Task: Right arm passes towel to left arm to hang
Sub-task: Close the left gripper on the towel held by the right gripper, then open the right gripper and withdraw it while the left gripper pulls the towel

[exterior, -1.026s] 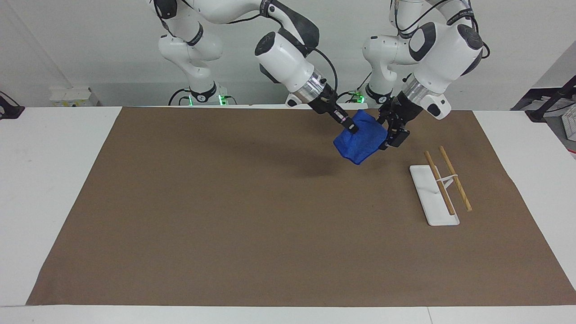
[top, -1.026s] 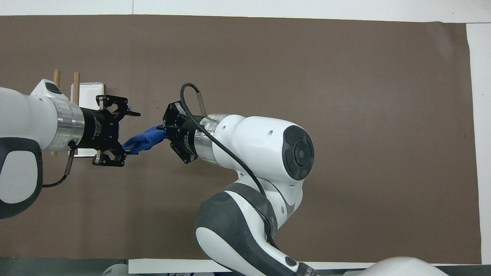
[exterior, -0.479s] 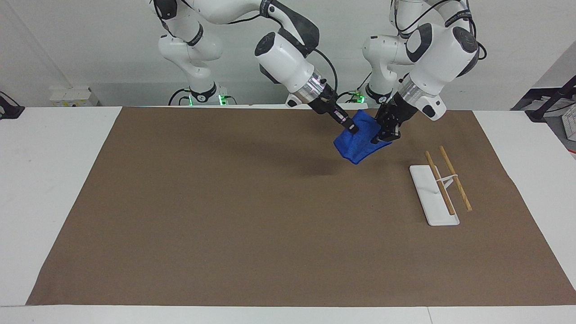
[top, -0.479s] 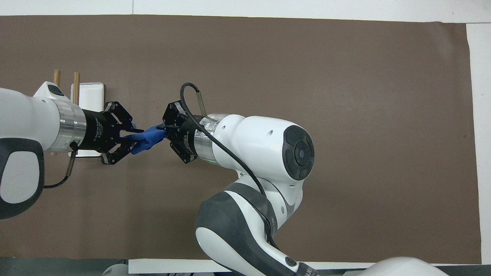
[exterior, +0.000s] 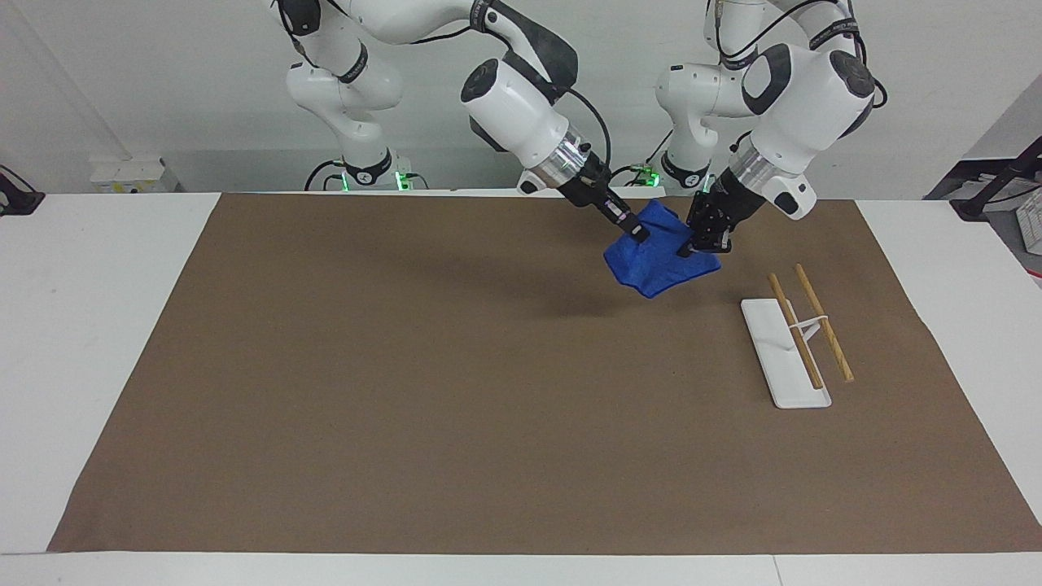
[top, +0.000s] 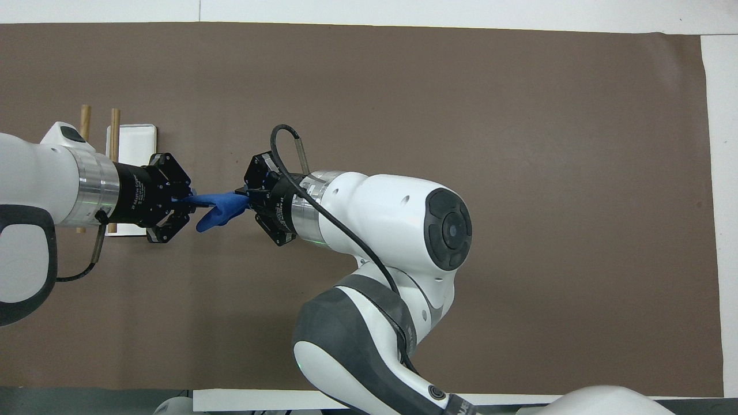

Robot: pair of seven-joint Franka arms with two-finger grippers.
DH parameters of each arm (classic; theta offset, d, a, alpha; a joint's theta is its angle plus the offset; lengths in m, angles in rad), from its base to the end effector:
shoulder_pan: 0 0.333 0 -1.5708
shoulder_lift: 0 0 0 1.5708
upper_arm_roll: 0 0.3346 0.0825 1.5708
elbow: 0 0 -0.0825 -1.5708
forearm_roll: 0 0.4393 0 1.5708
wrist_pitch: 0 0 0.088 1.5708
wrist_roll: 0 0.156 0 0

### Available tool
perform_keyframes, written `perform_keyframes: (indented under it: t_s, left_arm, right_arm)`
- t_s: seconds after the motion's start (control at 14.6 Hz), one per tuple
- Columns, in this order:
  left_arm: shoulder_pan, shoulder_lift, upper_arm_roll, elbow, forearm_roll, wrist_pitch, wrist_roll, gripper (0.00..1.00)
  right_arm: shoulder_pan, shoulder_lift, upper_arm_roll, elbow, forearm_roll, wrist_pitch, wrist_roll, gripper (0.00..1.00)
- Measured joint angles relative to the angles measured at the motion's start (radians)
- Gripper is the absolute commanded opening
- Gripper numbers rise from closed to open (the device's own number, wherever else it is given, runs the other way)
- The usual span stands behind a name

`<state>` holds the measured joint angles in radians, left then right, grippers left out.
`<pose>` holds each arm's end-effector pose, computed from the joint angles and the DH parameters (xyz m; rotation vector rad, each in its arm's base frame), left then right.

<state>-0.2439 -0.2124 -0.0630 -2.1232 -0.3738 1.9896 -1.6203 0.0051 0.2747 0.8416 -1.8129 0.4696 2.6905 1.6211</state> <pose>0.5164 -0.2056 0.4664 2.1428 1.9064 -0.3320 0.5278 0.5248 0.4705 -1.9104 1.3407 0.3508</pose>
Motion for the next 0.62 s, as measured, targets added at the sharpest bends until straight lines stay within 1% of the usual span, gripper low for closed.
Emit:
perform_keyframes:
  t_s: [0.07,0.14,0.41,0.62]
  left_arm:
    - [0.0,0.0,0.0,0.0,0.0,0.0,0.0,0.0]
    - [0.0,0.0,0.0,0.001,0.0,0.0,0.0,0.0]
    - [0.001,0.0,0.002,0.001,0.0,0.013,0.004,0.0]
    - [0.001,0.004,0.003,0.012,0.0,0.066,0.031,0.0]
  right_arm:
    - [0.0,0.0,0.0,0.0,0.0,0.0,0.0,0.45]
    - [0.0,0.0,0.0,0.0,0.0,0.0,0.0,0.99]
    - [-0.003,0.0,0.0,0.004,0.0,0.0,0.0,1.0]
    - [-0.011,-0.002,0.0,0.007,-0.001,0.0,-0.027,1.0]
